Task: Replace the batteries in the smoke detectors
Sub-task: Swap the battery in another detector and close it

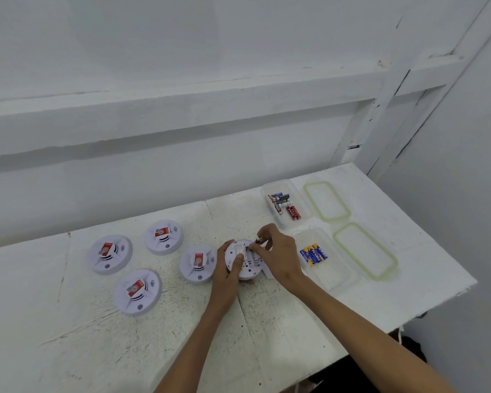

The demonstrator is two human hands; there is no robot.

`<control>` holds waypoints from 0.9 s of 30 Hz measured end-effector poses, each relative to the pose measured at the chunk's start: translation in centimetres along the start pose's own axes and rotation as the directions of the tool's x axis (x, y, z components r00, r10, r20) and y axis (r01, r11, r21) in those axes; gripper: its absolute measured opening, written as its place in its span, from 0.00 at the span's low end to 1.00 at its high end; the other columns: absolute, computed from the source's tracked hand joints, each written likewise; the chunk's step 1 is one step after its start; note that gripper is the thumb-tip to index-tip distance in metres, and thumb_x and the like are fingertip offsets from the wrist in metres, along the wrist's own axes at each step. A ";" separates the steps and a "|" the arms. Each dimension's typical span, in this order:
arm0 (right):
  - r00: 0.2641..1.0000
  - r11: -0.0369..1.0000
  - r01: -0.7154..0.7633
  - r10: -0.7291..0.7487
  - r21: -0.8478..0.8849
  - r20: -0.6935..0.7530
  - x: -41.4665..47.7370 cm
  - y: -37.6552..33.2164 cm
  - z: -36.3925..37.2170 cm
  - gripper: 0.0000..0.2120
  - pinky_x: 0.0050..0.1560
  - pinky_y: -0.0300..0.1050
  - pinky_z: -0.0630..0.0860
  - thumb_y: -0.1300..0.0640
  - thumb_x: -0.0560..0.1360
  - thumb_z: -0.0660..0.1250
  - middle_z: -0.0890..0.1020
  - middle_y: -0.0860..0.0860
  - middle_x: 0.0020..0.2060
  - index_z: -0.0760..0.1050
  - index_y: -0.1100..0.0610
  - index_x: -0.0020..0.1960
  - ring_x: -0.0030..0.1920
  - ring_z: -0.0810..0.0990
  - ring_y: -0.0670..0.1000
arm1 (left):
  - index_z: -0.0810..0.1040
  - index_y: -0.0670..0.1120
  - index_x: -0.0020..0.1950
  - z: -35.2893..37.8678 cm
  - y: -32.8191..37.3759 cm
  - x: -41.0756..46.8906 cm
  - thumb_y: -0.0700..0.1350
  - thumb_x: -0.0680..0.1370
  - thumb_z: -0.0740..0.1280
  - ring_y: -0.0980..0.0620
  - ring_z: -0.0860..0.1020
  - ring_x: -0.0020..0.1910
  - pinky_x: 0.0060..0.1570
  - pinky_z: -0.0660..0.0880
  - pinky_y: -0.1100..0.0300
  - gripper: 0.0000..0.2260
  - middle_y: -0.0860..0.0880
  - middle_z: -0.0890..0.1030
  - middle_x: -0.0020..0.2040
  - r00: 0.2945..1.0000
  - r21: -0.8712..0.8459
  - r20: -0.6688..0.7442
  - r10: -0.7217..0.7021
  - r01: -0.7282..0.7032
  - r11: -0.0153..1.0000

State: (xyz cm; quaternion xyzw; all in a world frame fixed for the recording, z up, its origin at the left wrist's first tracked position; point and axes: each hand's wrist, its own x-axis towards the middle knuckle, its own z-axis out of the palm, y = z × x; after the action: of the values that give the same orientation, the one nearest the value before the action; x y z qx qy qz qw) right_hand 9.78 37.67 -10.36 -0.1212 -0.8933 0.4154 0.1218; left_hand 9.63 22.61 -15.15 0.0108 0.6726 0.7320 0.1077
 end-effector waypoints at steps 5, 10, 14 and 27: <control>0.995 0.993 0.102 -0.101 -0.052 0.020 -0.3 0.9 0.7 0.11 0.49 0.43 0.79 0.53 0.76 0.72 0.84 0.46 0.48 0.79 0.51 0.57 0.45 0.79 0.45 | 0.69 0.53 0.72 0.0 0.1 -0.1 0.44 0.85 0.62 0.57 0.79 0.62 0.51 0.79 0.65 0.16 0.52 0.78 0.66 1.000 0.012 0.010 0.020 -0.020 1.000; 0.981 0.977 0.193 -0.192 -0.088 0.016 -1.4 1.4 1.4 0.09 0.47 0.40 0.78 0.55 0.77 0.70 0.81 0.49 0.51 0.81 0.57 0.55 0.46 0.80 0.47 | 0.68 0.50 0.74 0.1 0.2 -0.3 0.44 0.85 0.61 0.60 0.81 0.59 0.46 0.80 0.66 0.17 0.52 0.78 0.65 1.000 -0.006 -0.024 0.006 -0.006 1.000; 0.947 0.912 0.321 -0.311 -0.257 0.078 -2.2 2.2 1.7 0.14 0.47 0.44 0.80 0.50 0.81 0.64 0.82 0.53 0.56 0.81 0.57 0.58 0.50 0.81 0.52 | 0.68 0.52 0.73 0.2 0.1 -0.5 0.45 0.85 0.61 0.59 0.80 0.59 0.48 0.81 0.64 0.16 0.54 0.77 0.65 0.999 0.009 -0.042 0.013 -0.013 1.000; 0.977 0.980 0.151 -0.168 -0.127 -0.130 2.7 -0.2 -2.9 0.06 0.43 0.42 0.78 0.58 0.79 0.66 0.83 0.49 0.43 0.81 0.57 0.50 0.39 0.79 0.47 | 0.70 0.55 0.70 0.2 0.2 -0.6 0.44 0.84 0.63 0.51 0.83 0.56 0.35 0.84 0.51 0.14 0.49 0.80 0.63 0.999 0.013 -0.018 0.040 -0.040 0.999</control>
State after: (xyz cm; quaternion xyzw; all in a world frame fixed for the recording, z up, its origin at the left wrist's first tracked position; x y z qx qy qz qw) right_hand 8.12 40.46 -8.02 -0.0849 -0.9121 0.3417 0.2098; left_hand 10.20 22.72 -14.83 0.0184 0.6777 0.7299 0.0870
